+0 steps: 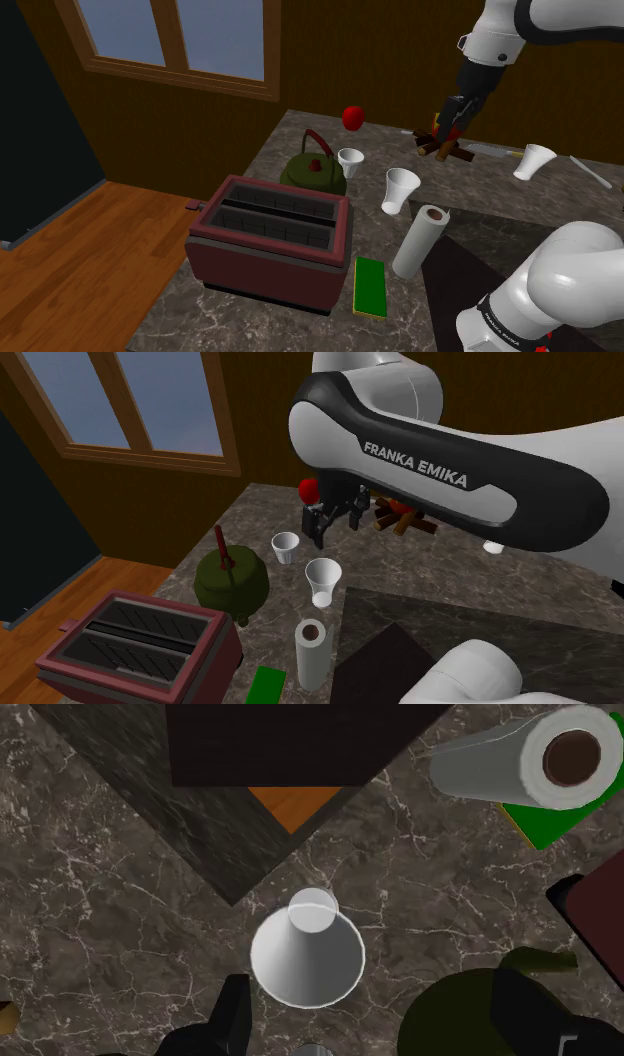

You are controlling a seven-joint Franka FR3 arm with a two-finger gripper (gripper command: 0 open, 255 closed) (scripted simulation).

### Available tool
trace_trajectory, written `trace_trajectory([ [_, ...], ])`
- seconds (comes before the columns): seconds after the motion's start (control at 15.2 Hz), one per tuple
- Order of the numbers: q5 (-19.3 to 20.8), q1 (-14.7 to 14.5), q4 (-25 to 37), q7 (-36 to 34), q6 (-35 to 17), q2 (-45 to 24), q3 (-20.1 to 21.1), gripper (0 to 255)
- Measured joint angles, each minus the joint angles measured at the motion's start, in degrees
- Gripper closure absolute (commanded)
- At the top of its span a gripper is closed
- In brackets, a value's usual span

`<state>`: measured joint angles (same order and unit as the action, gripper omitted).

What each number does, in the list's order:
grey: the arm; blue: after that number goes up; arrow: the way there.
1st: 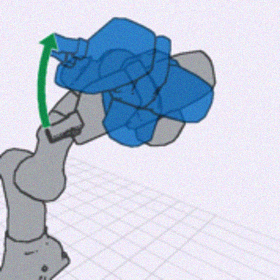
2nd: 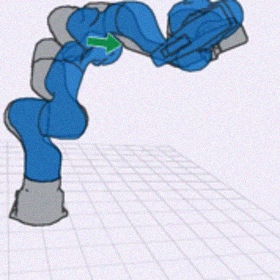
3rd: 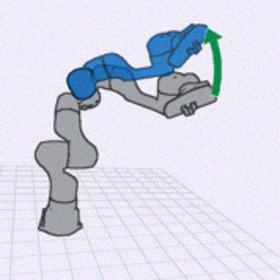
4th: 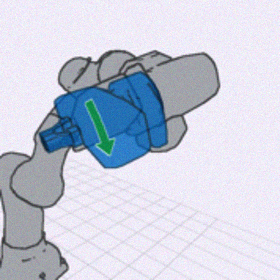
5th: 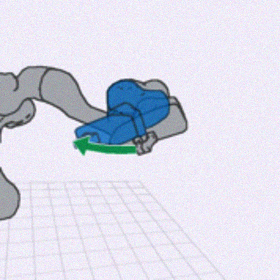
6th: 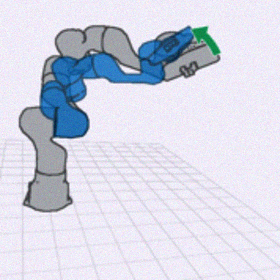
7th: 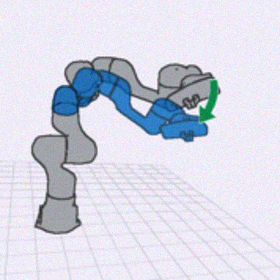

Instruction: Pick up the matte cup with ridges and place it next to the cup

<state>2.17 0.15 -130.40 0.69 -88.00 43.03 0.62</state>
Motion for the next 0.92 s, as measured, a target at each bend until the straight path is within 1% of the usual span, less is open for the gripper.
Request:
trace_trajectory([
  [0.07,0.0,0.0,0.0,0.0,0.0,0.0,0.0,0],
  [0.2,-0.2,0.2,-0.6,0.0,-2.2,-1.5,-0.5,0],
  [0.46,-0.7,1.0,-2.2,0.4,-9.7,-6.5,-2.5,0],
  [0.66,-1.8,1.1,-2.0,0.1,-15.2,-11.5,-3.3,0],
  [0.92,-3.1,1.6,-2.0,1.3,-22.5,-18.2,-5.5,0],
])
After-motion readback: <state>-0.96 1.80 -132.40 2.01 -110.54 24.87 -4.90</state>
